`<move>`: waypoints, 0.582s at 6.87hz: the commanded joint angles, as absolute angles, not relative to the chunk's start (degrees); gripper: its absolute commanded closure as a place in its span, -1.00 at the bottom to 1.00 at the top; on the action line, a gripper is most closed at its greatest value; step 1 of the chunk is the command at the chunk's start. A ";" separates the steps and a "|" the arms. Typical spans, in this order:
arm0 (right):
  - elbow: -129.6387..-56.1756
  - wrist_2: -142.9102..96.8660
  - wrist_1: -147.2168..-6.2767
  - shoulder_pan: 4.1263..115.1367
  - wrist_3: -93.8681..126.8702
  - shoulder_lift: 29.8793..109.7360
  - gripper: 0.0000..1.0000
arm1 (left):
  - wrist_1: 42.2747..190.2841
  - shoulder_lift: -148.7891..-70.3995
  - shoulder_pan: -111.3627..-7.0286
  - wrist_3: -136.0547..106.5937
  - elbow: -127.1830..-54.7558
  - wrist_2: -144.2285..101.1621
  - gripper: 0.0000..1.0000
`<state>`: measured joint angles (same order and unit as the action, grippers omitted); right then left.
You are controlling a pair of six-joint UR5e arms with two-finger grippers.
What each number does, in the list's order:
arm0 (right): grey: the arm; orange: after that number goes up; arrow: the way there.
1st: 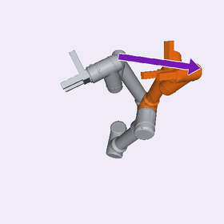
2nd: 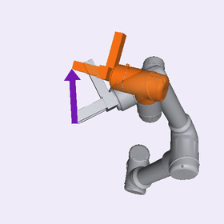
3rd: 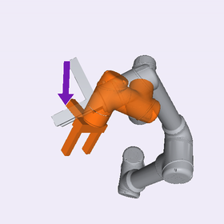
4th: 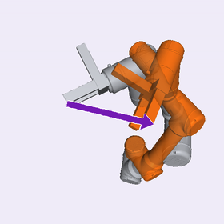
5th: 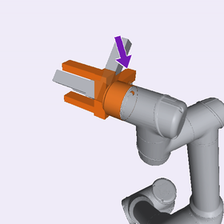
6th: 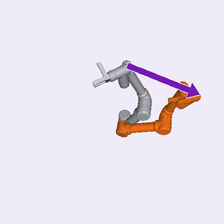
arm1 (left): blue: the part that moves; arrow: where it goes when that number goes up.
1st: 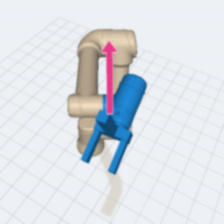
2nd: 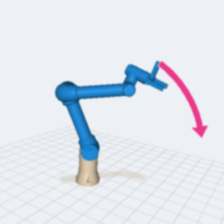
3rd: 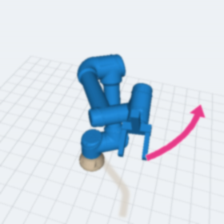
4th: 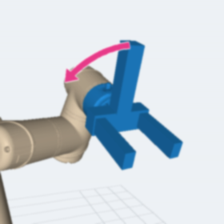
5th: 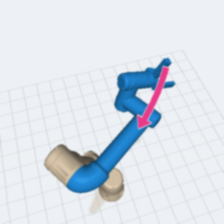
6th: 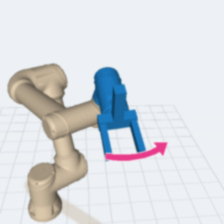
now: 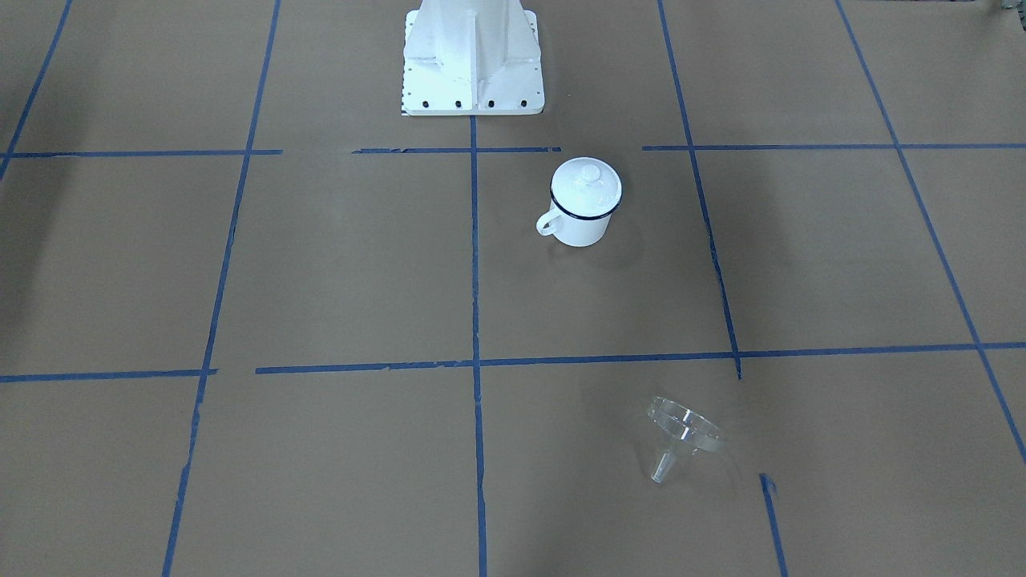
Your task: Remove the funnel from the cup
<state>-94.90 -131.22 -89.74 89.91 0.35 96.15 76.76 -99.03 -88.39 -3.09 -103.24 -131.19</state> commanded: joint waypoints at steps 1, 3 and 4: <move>-94.83 -131.22 -89.74 89.91 0.35 96.15 -1.00 | 77.34 -96.95 -95.95 13.39 -95.31 -133.24 -1.00; -94.92 -131.22 -89.74 89.91 0.35 96.15 -1.00 | 77.26 -96.07 -97.21 14.94 -93.34 -135.33 -1.00; -94.92 -131.22 -89.74 89.91 0.35 96.15 -1.00 | 77.43 -93.37 -97.12 14.94 -95.17 -135.53 -1.00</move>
